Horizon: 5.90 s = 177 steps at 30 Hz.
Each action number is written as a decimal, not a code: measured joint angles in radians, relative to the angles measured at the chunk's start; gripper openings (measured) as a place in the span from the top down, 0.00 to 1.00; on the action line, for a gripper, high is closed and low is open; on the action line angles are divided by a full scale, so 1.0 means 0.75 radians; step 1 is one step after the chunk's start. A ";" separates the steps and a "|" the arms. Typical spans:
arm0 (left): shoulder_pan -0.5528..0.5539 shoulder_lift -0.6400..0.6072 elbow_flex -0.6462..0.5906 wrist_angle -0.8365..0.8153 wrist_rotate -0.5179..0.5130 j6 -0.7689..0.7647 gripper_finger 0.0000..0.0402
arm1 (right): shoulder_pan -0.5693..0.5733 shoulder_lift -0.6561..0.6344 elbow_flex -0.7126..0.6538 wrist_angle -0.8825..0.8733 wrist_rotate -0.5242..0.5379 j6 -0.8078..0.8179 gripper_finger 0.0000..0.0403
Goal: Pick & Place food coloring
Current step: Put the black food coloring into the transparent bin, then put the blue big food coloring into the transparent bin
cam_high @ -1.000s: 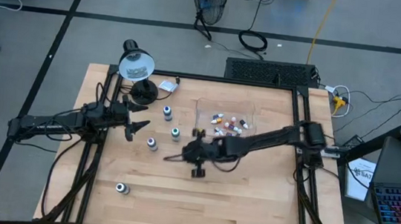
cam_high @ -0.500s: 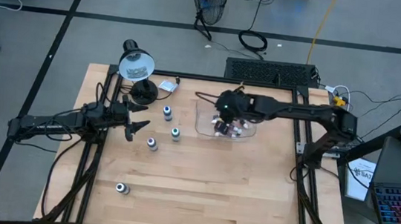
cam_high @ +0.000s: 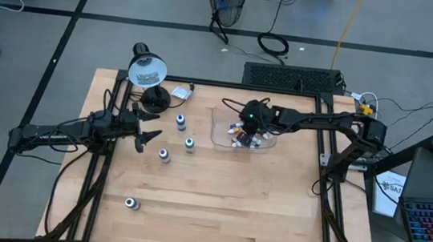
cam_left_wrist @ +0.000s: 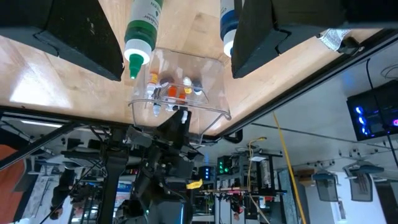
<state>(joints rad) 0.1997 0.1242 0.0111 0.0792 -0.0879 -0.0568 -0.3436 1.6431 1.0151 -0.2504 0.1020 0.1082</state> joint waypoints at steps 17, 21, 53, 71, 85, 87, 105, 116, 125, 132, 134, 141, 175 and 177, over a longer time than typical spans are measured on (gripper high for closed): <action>0.000 0.000 0.000 0.000 -0.001 0.000 0.26 | -0.014 0.068 -0.002 0.068 0.001 0.004 0.80; 0.000 0.000 0.000 -0.001 0.000 0.000 0.26 | -0.013 0.068 -0.002 0.069 0.001 0.005 0.73; 0.000 0.000 0.000 -0.001 0.000 0.000 0.26 | 0.030 -1.026 0.001 -0.763 -0.003 0.367 0.73; 0.000 0.000 0.000 0.000 -0.001 0.000 0.26 | 0.033 -1.897 -0.661 -0.715 -0.039 0.507 0.74; 0.000 0.000 0.000 -0.001 0.000 0.000 0.26 | 0.033 -2.112 -1.328 0.840 -0.557 0.516 0.73; 0.000 0.000 0.000 0.000 -0.001 0.000 0.26 | 0.034 -2.113 -1.323 0.836 -0.555 0.414 0.74; 0.000 0.000 0.000 -0.001 0.010 0.000 0.26 | 0.033 -2.083 -1.331 0.497 -0.336 0.069 0.73; 0.000 0.000 0.000 0.000 0.010 0.000 0.26 | 0.033 -2.083 -1.333 0.406 -0.167 0.140 0.74; 0.000 0.000 0.000 0.000 0.010 0.000 0.26 | 0.033 -2.083 -1.333 0.407 -0.170 0.143 0.74; 0.000 0.000 0.000 0.000 0.010 0.000 0.26 | 0.033 -2.083 -1.333 0.407 -0.171 0.143 0.73; 0.000 0.000 0.000 0.015 0.010 0.000 0.26 | 0.033 -2.083 -1.334 0.407 -0.171 0.144 0.74; 0.001 -0.001 0.000 0.187 0.013 -0.061 0.26 | 0.033 -2.083 -1.334 0.407 -0.171 0.143 0.73; 0.009 1.670 1.267 -1.002 -0.271 0.227 0.26 | 0.033 -2.083 -1.334 0.407 -0.172 0.144 0.74; 0.023 1.700 1.263 -1.006 -0.274 0.247 0.26 | 0.033 -2.083 -1.334 0.407 -0.172 0.144 0.74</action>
<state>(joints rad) 0.2171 1.3993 0.9586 -0.6754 -0.2937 0.1288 -0.3187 0.0807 0.0147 0.0548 -0.0269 0.2161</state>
